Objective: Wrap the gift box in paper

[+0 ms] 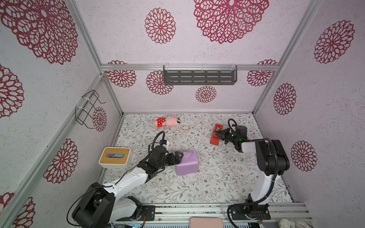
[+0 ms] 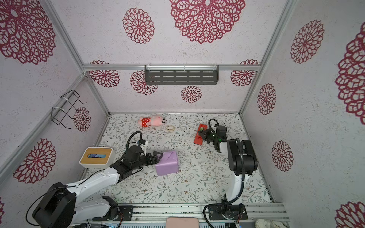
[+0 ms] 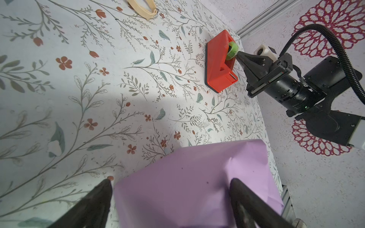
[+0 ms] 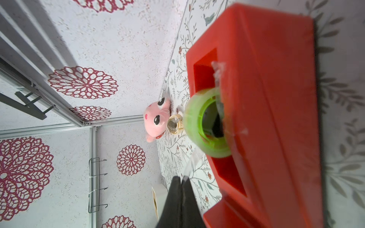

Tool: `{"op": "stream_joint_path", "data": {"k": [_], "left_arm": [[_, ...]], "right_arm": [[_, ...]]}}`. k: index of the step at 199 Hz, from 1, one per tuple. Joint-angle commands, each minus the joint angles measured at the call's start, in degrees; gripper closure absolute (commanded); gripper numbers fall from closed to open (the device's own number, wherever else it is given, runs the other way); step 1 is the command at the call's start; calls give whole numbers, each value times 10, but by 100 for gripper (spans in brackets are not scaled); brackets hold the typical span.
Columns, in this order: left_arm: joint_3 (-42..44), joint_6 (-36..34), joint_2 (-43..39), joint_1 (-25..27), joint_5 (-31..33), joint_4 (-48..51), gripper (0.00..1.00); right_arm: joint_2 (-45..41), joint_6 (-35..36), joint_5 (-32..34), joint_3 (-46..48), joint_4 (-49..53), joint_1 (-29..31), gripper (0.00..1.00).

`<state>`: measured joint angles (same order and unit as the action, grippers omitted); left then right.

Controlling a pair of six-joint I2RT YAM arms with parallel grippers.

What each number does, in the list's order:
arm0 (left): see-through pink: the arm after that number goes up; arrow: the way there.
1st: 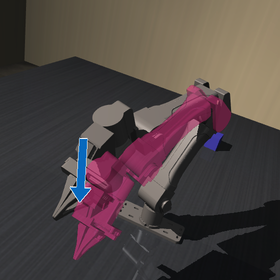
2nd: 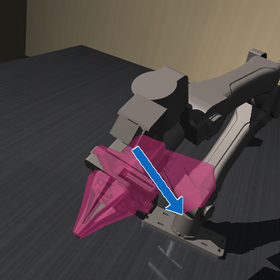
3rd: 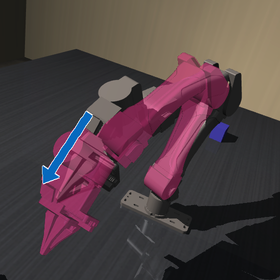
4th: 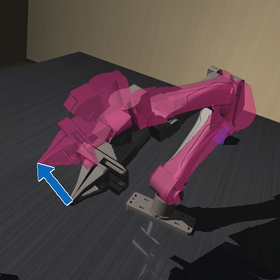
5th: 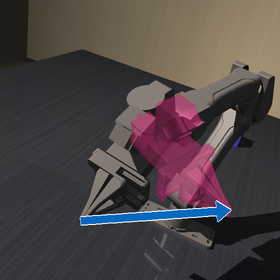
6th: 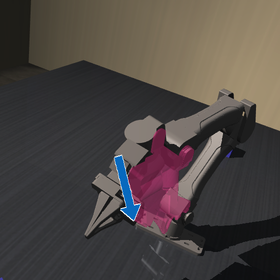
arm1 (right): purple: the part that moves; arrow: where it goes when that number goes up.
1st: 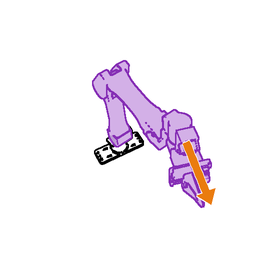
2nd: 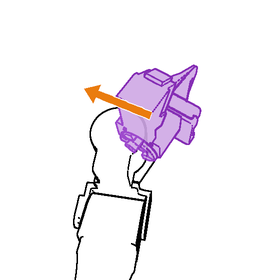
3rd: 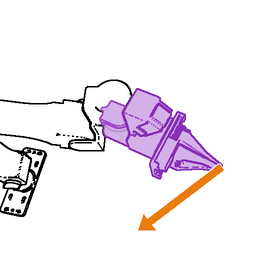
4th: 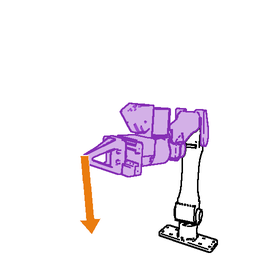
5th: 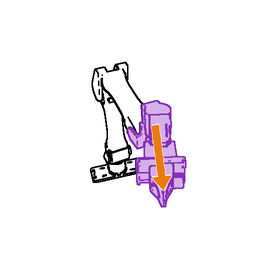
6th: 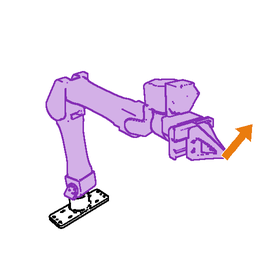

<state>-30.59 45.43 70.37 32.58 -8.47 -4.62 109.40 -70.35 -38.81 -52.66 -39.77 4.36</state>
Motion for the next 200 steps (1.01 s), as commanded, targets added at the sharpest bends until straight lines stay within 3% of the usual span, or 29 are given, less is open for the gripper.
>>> {"op": "stream_joint_path", "data": {"k": [1,111,200], "left_arm": [[22,-16,4,-1,6,71,6],[16,-19,5,-2,5,73,6],[16,-21,10,-1,0,67,6]], "right_arm": [[-50,-22,-35,16,-53,16,100],[-133,-12,17,151,-60,50,100],[-41,24,55,184,-60,42,100]]}}
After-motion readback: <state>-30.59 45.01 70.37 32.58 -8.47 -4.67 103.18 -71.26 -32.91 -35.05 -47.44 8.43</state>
